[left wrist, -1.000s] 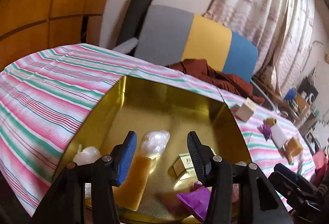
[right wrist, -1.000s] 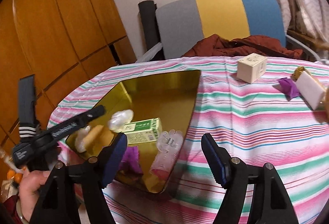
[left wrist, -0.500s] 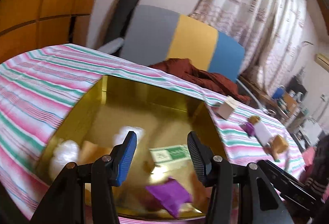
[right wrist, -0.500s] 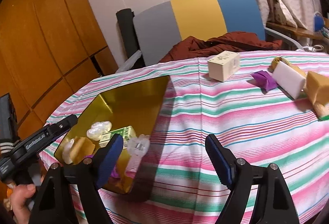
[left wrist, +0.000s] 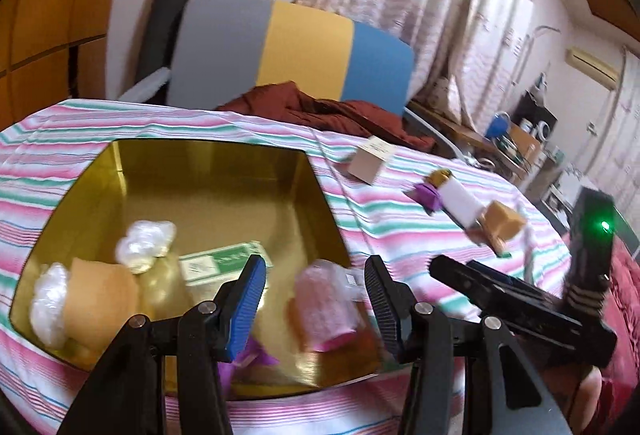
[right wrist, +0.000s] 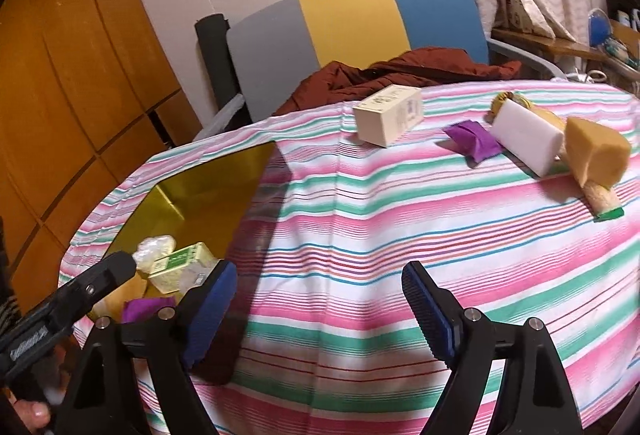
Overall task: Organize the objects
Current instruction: 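Grasp the yellow WEIDAN snack bag with the right gripper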
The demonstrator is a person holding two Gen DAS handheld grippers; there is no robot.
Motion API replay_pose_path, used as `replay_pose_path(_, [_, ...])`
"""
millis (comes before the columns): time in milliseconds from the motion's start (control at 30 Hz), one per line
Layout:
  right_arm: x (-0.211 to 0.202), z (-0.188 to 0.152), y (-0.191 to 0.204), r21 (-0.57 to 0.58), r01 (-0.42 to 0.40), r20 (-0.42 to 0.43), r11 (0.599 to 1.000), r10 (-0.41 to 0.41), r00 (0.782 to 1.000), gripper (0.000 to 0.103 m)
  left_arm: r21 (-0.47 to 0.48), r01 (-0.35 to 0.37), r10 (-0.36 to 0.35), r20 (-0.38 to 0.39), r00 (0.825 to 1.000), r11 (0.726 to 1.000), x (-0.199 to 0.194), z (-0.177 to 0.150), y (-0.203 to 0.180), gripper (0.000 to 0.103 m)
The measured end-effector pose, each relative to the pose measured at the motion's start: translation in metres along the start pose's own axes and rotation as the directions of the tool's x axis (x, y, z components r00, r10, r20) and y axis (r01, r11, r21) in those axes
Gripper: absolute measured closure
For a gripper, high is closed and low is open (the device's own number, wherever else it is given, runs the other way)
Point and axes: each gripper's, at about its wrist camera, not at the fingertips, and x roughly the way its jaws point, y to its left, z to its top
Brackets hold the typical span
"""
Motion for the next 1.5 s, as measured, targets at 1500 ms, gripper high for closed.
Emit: replay_pose_path(1500, [-0.046, 0.063, -0.217, 0.117, 0.262, 0.162, 0.958, -0.279, 0.947, 0.023, 0.124, 0.174, -0.150, -0.185, 0.971, 0.977, 0.052, -0.020, -0.102, 0.051])
